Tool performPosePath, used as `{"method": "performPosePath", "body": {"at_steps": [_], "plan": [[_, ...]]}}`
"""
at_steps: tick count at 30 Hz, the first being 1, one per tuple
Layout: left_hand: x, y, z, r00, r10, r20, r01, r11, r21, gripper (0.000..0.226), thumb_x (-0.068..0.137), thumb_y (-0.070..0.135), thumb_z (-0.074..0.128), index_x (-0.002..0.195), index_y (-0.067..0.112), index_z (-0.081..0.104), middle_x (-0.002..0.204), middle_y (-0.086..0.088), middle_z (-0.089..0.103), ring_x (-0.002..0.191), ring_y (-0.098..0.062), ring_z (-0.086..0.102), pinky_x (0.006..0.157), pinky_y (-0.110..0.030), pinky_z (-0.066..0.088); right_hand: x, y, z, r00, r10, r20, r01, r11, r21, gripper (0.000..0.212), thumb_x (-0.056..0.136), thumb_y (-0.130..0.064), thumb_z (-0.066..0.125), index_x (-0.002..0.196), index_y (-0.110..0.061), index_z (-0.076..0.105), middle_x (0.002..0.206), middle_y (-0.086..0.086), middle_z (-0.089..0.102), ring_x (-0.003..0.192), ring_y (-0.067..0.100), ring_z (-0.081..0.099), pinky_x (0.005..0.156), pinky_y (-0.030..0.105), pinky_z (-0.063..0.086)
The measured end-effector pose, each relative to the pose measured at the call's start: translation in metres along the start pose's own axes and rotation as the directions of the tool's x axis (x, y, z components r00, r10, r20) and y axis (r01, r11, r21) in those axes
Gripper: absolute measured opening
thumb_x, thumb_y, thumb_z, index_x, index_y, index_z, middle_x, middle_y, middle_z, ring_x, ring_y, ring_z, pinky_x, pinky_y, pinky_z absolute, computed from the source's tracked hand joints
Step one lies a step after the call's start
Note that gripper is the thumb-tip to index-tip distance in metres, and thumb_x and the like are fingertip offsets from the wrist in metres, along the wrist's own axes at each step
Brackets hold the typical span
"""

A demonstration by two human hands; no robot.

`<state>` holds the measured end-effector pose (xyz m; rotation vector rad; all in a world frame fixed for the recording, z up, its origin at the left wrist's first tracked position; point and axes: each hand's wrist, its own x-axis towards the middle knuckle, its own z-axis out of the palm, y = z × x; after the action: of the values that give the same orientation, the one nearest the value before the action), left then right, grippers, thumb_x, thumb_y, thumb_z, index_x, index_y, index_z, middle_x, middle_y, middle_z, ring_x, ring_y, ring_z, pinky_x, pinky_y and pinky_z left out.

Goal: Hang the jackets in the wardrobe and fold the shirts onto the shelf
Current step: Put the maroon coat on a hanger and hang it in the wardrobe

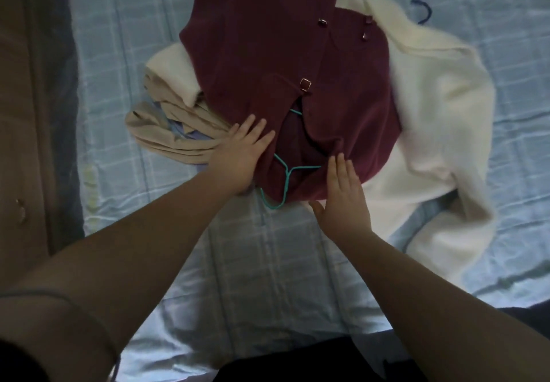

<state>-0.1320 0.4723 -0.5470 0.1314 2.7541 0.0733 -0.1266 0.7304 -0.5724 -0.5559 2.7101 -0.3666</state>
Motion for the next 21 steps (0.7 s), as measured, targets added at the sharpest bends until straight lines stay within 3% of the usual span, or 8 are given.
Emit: {"method": "performPosePath", "body": {"at_steps": [3,5,7,9,11,14,17,21], "plan": [[0.01,-0.009,0.018,1.0,0.014,-0.027,-0.013,1.0,0.01,0.07,0.088,0.023,0.053,0.154,0.028,0.03,0.163,-0.007,0.021,0.15,-0.03,0.016,0.122,-0.045,0.013,0.028,0.002,0.008,0.998,-0.026,0.063,0.03,0.997,-0.066,0.098,0.083,-0.041,0.068,0.158,-0.011,0.013,0.165,0.008,0.015,0.152,0.028,0.011,0.122,0.047,0.018],[0.014,-0.015,0.027,0.988,0.025,-0.15,-0.032,0.999,-0.044,0.052,0.086,0.021,0.053,0.138,0.028,0.055,0.15,-0.011,0.044,0.139,-0.035,0.038,0.115,-0.048,0.028,0.042,0.003,0.014,0.994,-0.04,0.105,0.045,0.998,-0.052,0.096,0.082,-0.036,0.072,0.157,-0.013,0.018,0.164,0.007,0.019,0.151,0.027,0.015,0.122,0.045,0.02],[0.02,-0.017,0.031,0.97,0.025,-0.241,-0.032,0.999,-0.024,0.036,0.083,0.022,0.057,0.117,0.026,0.069,0.129,-0.011,0.059,0.121,-0.035,0.051,0.102,-0.046,0.038,0.051,0.004,0.017,0.993,-0.055,0.103,0.059,0.998,-0.029,0.089,0.079,-0.031,0.076,0.153,-0.014,0.029,0.159,0.009,0.03,0.146,0.029,0.027,0.116,0.045,0.03],[0.024,-0.015,0.029,0.965,0.023,-0.261,-0.014,0.999,0.036,0.027,0.083,0.025,0.061,0.108,0.027,0.069,0.116,-0.007,0.059,0.111,-0.032,0.053,0.097,-0.044,0.037,0.05,0.002,0.017,0.994,-0.093,0.059,0.098,0.991,-0.092,0.074,0.078,-0.028,0.074,0.144,-0.018,0.043,0.148,0.008,0.043,0.135,0.03,0.038,0.103,0.047,0.04],[0.026,-0.013,0.027,0.96,0.045,-0.277,-0.029,0.998,0.06,0.024,0.085,0.025,0.059,0.108,0.029,0.066,0.112,-0.006,0.058,0.108,-0.031,0.053,0.102,-0.046,0.034,0.047,-0.004,0.015,0.992,-0.113,0.048,0.12,0.979,-0.163,0.057,0.081,-0.025,0.067,0.135,-0.024,0.051,0.137,0.005,0.049,0.128,0.029,0.041,0.097,0.049,0.04],[0.02,-0.013,0.027,0.961,0.085,-0.262,-0.07,0.995,0.064,0.028,0.088,0.022,0.049,0.113,0.028,0.062,0.111,-0.007,0.057,0.104,-0.033,0.053,0.103,-0.049,0.035,0.052,-0.017,0.005,0.993,-0.046,0.111,0.064,0.984,-0.165,0.038,0.086,-0.02,0.055,0.123,-0.028,0.055,0.123,0.002,0.051,0.121,0.027,0.043,0.105,0.056,0.032],[0.008,-0.014,0.018,0.957,0.09,-0.277,-0.084,0.996,0.033,0.031,0.087,0.022,0.047,0.115,0.024,0.06,0.108,-0.009,0.056,0.1,-0.034,0.054,0.097,-0.048,0.039,0.053,-0.03,-0.011,0.982,-0.019,0.186,0.038,0.995,-0.097,0.035,0.084,-0.015,0.052,0.116,-0.028,0.053,0.113,0.002,0.049,0.11,0.028,0.047,0.106,0.058,0.032],[-0.009,-0.02,-0.011,0.948,0.065,-0.312,-0.072,0.997,-0.012,0.038,0.083,0.029,0.05,0.12,0.026,0.058,0.109,-0.007,0.055,0.101,-0.032,0.053,0.092,-0.045,0.04,0.025,-0.037,-0.038,0.993,-0.107,-0.052,0.105,0.994,-0.039,0.04,0.077,-0.002,0.057,0.11,-0.025,0.056,0.106,0.002,0.053,0.091,0.028,0.051,0.087,0.047,0.043]]}}
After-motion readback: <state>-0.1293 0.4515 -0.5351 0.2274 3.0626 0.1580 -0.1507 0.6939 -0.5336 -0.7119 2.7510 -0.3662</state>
